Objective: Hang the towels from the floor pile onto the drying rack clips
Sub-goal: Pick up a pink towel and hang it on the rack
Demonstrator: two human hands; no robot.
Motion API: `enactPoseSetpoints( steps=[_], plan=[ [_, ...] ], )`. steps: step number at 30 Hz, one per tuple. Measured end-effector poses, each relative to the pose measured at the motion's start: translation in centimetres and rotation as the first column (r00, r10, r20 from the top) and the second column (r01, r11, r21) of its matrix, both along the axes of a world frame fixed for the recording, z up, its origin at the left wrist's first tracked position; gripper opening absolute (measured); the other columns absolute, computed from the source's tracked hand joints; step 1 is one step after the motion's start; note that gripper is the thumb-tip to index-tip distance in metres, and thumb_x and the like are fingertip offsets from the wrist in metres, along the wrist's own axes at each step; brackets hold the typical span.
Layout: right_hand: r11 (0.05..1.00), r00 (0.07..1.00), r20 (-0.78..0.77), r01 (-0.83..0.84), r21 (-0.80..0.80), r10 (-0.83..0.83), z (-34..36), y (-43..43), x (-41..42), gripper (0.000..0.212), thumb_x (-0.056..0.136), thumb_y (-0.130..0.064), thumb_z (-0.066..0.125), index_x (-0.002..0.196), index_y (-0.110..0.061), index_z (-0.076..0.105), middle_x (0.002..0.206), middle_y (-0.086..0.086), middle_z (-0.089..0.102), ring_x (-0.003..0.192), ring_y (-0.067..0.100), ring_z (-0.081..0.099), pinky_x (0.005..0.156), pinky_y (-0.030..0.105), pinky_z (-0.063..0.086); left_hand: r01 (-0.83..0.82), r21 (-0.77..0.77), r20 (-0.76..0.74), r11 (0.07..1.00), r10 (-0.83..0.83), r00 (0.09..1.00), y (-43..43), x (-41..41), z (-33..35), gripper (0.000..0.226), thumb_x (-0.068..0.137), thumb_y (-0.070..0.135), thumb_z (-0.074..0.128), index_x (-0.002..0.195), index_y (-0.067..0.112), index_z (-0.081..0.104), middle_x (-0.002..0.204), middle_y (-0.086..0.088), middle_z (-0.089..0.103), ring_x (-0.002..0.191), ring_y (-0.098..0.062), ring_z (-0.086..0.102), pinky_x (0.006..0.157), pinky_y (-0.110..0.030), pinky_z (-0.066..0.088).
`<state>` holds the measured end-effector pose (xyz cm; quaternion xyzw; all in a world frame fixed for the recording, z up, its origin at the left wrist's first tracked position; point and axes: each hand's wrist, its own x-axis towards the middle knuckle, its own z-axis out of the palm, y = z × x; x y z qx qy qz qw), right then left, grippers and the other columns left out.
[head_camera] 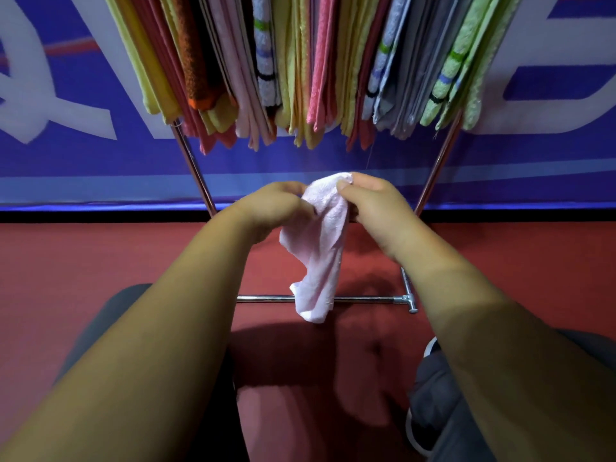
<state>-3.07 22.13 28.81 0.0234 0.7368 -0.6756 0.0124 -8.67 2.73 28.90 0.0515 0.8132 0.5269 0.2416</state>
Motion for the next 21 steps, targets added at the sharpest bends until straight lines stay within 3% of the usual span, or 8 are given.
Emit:
enactPoseSetpoints(
  steps=[2, 5, 9, 13, 18, 21],
  plan=[
    [0.990, 0.999, 0.015, 0.031, -0.136, -0.030, 0.3, 0.2, 0.1, 0.028, 0.104, -0.015, 0.056, 0.098, -0.017, 0.084, 0.102, 0.009, 0.082, 0.102, 0.024, 0.077, 0.099, 0.043, 0.056, 0.021, 0.120, 0.084, 0.993, -0.031, 0.996, -0.1, 0.5, 0.0, 0.049, 0.073, 0.012, 0.078, 0.121, 0.010, 0.069, 0.117, -0.016, 0.077, 0.116, -0.033, 0.072, 0.105, -0.047, 0.053],
    [0.973, 0.996, 0.039, 0.082, -0.218, -0.075, 0.6, 0.5, 0.3, 0.028, 0.103, -0.011, 0.056, 0.090, -0.012, 0.082, 0.094, 0.013, 0.080, 0.093, 0.026, 0.074, 0.090, 0.043, 0.054, 0.004, 0.189, 0.165, 0.982, -0.035, 0.986, -0.3, 1.2, 0.1, 0.065, 0.074, 0.011, 0.087, 0.132, 0.008, 0.059, 0.122, -0.018, 0.075, 0.114, -0.031, 0.072, 0.099, -0.046, 0.055],
    [0.964, 0.995, 0.023, 0.102, -0.246, -0.099, 1.2, 0.7, 1.1, 0.024, 0.104, -0.010, 0.056, 0.106, -0.006, 0.080, 0.108, 0.020, 0.079, 0.107, 0.031, 0.075, 0.100, 0.044, 0.055, -0.076, 0.337, 0.199, 0.938, 0.008, 0.980, -0.8, 2.0, 0.4, 0.062, 0.077, -0.003, 0.085, 0.134, 0.002, 0.061, 0.124, -0.019, 0.075, 0.117, -0.035, 0.072, 0.100, -0.046, 0.059],
    [0.969, 0.994, 0.002, 0.106, -0.221, -0.108, 2.1, 1.1, 2.7, 0.023, 0.102, -0.020, 0.061, 0.104, -0.015, 0.083, 0.114, 0.011, 0.081, 0.116, 0.026, 0.074, 0.112, 0.048, 0.052, -0.232, 0.502, 0.229, 0.833, 0.130, 0.965, -2.0, 2.7, 0.9, 0.066, 0.079, -0.014, 0.078, 0.140, 0.000, 0.059, 0.131, -0.022, 0.071, 0.123, -0.036, 0.069, 0.105, -0.047, 0.057],
    [0.989, 0.989, -0.043, 0.145, -0.012, -0.145, 3.1, 1.2, 5.5, 0.029, 0.100, -0.036, 0.060, 0.115, -0.021, 0.079, 0.115, -0.001, 0.081, 0.121, 0.023, 0.071, 0.114, 0.049, 0.050, -0.225, 0.404, 0.206, 0.887, 0.151, 0.967, -3.4, 4.9, 1.8, 0.045, 0.083, -0.006, 0.079, 0.127, -0.008, 0.069, 0.124, -0.023, 0.074, 0.120, -0.035, 0.071, 0.098, -0.038, 0.061],
    [0.981, 0.991, -0.073, 0.121, 0.151, -0.111, 4.4, 0.8, 6.9, 0.031, 0.101, -0.044, 0.054, 0.114, -0.026, 0.076, 0.111, -0.004, 0.080, 0.115, 0.021, 0.073, 0.111, 0.049, 0.052, -0.226, 0.363, 0.135, 0.904, 0.189, 0.973, -4.2, 6.5, 3.0, 0.039, 0.084, 0.000, 0.081, 0.119, -0.013, 0.070, 0.116, -0.025, 0.075, 0.115, -0.039, 0.072, 0.102, -0.044, 0.059]
  ],
)
